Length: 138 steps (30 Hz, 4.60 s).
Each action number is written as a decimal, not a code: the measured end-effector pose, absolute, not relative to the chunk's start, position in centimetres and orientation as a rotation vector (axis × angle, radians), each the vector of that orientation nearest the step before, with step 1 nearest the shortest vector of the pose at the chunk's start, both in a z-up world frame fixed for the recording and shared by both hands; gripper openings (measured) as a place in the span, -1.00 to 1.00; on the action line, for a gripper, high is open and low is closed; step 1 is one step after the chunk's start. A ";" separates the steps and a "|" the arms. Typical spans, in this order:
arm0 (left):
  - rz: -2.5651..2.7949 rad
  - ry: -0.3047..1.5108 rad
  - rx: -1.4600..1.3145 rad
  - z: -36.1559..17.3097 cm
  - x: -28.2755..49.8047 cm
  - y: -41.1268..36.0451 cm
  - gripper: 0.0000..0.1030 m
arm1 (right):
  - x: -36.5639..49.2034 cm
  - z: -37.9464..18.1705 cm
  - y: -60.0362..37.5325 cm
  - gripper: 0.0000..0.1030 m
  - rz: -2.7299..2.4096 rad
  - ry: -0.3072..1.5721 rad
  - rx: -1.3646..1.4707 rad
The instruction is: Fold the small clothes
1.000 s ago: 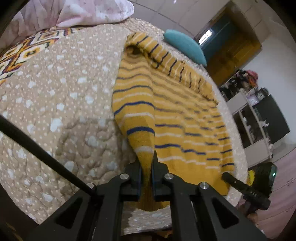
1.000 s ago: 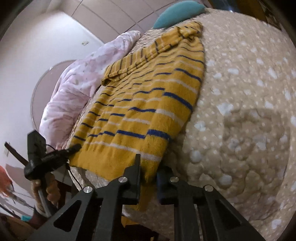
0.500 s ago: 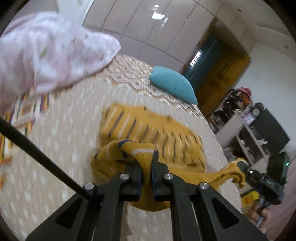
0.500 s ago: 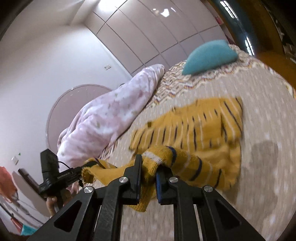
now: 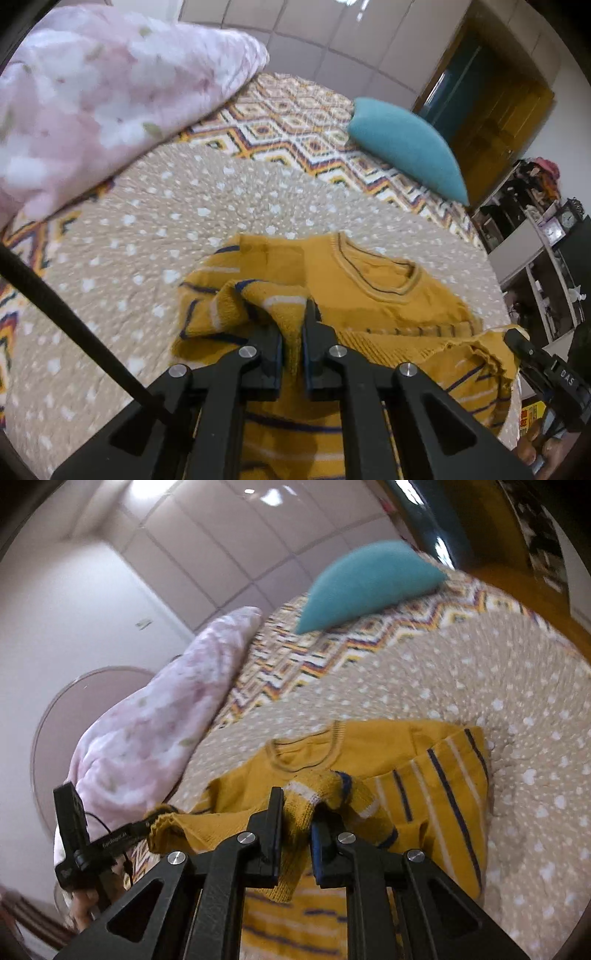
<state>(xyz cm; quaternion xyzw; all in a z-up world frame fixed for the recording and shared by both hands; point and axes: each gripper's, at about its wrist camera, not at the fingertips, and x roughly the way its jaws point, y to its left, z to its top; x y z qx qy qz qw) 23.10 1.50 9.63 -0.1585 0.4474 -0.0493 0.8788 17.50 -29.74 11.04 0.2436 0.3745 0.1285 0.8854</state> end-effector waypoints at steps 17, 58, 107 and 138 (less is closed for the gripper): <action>-0.076 0.928 -0.552 7.7 29.3 7.3 0.22 | 27.4 4.2 -36.0 0.40 0.129 0.842 0.841; -0.147 0.931 -0.551 5.6 10.3 11.7 0.44 | 5.1 4.8 -39.5 0.20 0.204 0.832 0.670; -0.245 1.059 -0.576 4.1 10.6 6.2 -0.69 | 7.5 1.2 -35.7 -0.64 0.261 0.780 0.941; -0.039 0.812 -0.367 1.3 -0.9 9.0 -0.18 | 4.6 8.8 -16.9 -0.47 0.410 0.876 0.146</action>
